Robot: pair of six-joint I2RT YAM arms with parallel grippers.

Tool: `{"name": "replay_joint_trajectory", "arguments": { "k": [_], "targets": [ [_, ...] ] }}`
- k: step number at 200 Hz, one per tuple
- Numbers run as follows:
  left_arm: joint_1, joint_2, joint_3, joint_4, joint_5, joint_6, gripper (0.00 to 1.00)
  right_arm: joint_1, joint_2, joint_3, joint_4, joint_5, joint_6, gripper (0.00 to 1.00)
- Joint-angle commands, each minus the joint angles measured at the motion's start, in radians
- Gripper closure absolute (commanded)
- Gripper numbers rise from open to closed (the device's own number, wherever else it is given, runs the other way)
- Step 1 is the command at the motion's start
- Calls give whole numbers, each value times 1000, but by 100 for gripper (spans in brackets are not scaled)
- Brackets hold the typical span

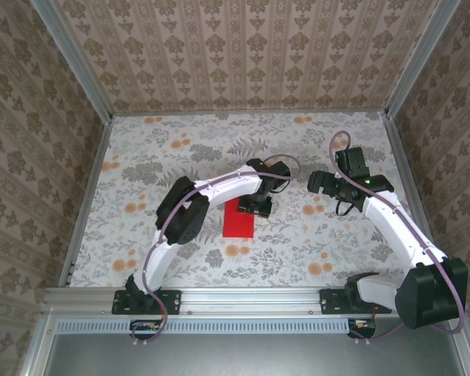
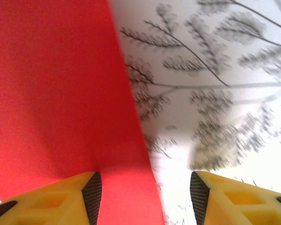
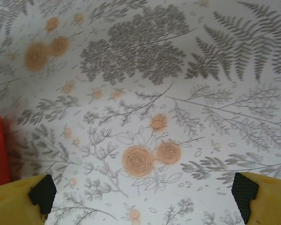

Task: Fold a paper plane with a square sheet of paper (fold left side to right side)
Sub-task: Turn over the paper at the center of the table, then third fold the triangle at the center of the table.

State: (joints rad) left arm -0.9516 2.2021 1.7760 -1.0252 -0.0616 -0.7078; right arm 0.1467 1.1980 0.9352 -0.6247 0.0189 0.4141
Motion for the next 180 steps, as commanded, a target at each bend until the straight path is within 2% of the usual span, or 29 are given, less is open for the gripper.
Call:
{"name": "replay_joint_trajectory", "arguments": {
  "k": [1, 12, 54, 86, 122, 180],
  "targets": [
    [35, -191, -116, 201, 137, 42, 36, -4, 17, -13, 35, -141, -28, 0],
    [61, -268, -199, 283, 182, 44, 32, -2, 31, -17, 54, -200, -26, 1],
    [198, -510, -489, 469, 292, 34, 30, 71, 123, -30, 186, -370, 50, 22],
    [325, -615, -703, 606, 402, -10, 31, 198, 273, 21, 268, -385, 103, 30],
    [387, -637, -828, 683, 479, -22, 30, 289, 432, 100, 358, -380, 136, 32],
    [396, -587, -891, 755, 517, -48, 29, 332, 650, 226, 492, -438, 145, 35]
  ]
}}
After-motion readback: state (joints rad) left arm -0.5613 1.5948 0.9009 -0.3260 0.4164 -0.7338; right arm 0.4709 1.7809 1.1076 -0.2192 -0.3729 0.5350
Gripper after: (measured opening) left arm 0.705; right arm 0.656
